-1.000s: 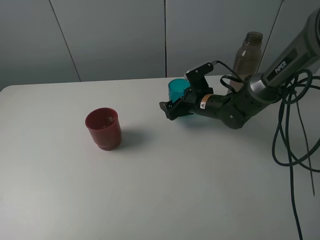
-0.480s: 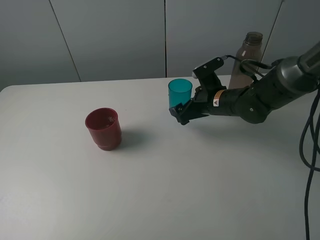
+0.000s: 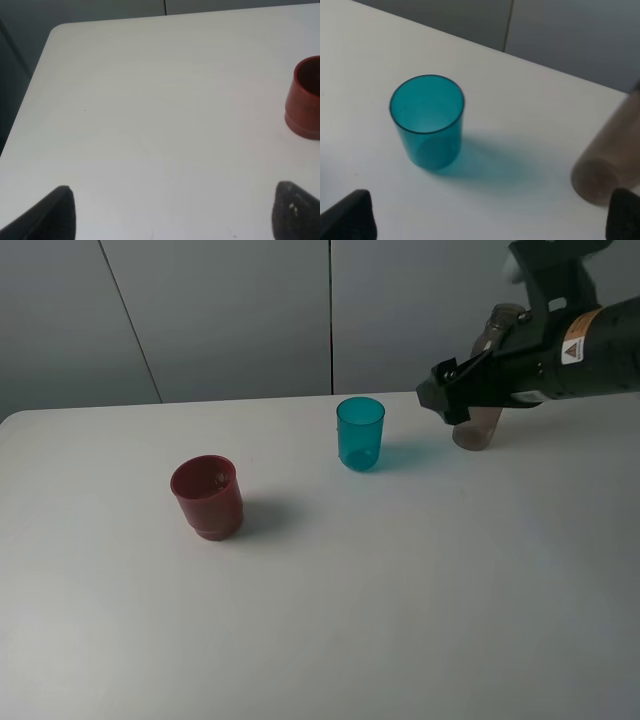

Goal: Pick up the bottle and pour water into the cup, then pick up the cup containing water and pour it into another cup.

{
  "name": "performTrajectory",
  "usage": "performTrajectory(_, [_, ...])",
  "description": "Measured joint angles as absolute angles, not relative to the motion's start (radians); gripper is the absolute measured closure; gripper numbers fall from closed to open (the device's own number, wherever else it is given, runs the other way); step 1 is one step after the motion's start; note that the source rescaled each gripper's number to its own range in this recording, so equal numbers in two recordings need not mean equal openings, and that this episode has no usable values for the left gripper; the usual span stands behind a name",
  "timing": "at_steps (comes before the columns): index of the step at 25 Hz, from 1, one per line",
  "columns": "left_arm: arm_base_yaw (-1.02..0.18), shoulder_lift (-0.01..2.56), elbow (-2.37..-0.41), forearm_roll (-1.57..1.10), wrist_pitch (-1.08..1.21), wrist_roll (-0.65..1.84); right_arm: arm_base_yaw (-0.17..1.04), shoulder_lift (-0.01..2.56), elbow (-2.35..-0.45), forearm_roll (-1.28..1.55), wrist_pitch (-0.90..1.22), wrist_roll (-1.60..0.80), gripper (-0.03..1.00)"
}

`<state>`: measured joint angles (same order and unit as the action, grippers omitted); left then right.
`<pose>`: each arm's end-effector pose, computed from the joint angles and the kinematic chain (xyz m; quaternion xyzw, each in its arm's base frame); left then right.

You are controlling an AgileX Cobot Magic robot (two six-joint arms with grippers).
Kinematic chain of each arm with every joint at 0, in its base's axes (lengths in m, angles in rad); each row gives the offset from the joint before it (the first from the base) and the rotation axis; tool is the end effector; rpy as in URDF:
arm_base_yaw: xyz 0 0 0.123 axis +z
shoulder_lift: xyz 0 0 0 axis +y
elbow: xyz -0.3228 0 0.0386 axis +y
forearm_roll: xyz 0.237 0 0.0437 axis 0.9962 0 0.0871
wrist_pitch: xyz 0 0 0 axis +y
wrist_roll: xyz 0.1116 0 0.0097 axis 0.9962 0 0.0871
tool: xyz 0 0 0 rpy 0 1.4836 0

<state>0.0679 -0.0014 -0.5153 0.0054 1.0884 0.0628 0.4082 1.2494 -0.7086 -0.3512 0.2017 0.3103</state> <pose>-0.0392 -0.0021 0.2640 -0.0023 0.8561 0.0364 0.5156 0.2323 0.0920 0.2898 -0.1811 0.8754 0.0528 0.4450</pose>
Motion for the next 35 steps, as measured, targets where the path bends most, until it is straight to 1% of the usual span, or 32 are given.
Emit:
performTrajectory(5, [0.068, -0.001, -0.515, 0.005, 1.088, 0.063, 0.408, 0.906, -0.707, -0.283, 0.622, 0.291, -0.03])
performTrajectory(11, [0.068, -0.001, -0.515, 0.005, 1.088, 0.063, 0.408, 0.546, -0.707, -0.095, 1.056, 0.140, -0.03])
performTrajectory(12, [0.068, -0.001, -0.515, 0.005, 1.088, 0.063, 0.408, 0.509, -0.707, -0.083, 1.124, 0.121, -0.03])
performTrajectory(14, [0.068, -0.001, -0.515, 0.005, 1.088, 0.063, 0.408, 0.426, -0.701, -0.068, 1.188, 0.102, -0.03])
performTrajectory(21, [0.068, -0.001, -0.515, 0.005, 1.088, 0.063, 0.408, 0.186, -0.595, -0.060, 1.220, 0.087, -0.03])
performTrajectory(25, [0.068, -0.001, -0.515, 0.005, 1.088, 0.065, 0.408, 0.081, -0.542, -0.044, 1.181, 0.087, -0.03])
performTrajectory(29, [0.068, -0.001, -0.515, 0.005, 1.088, 0.065, 0.408, 0.013, -0.514, -0.034, 1.111, 0.089, -0.03])
performTrajectory(35, [0.068, -0.001, -0.515, 0.007, 1.088, 0.065, 0.393, 0.003, -0.514, -0.034, 1.100, 0.094, -0.03])
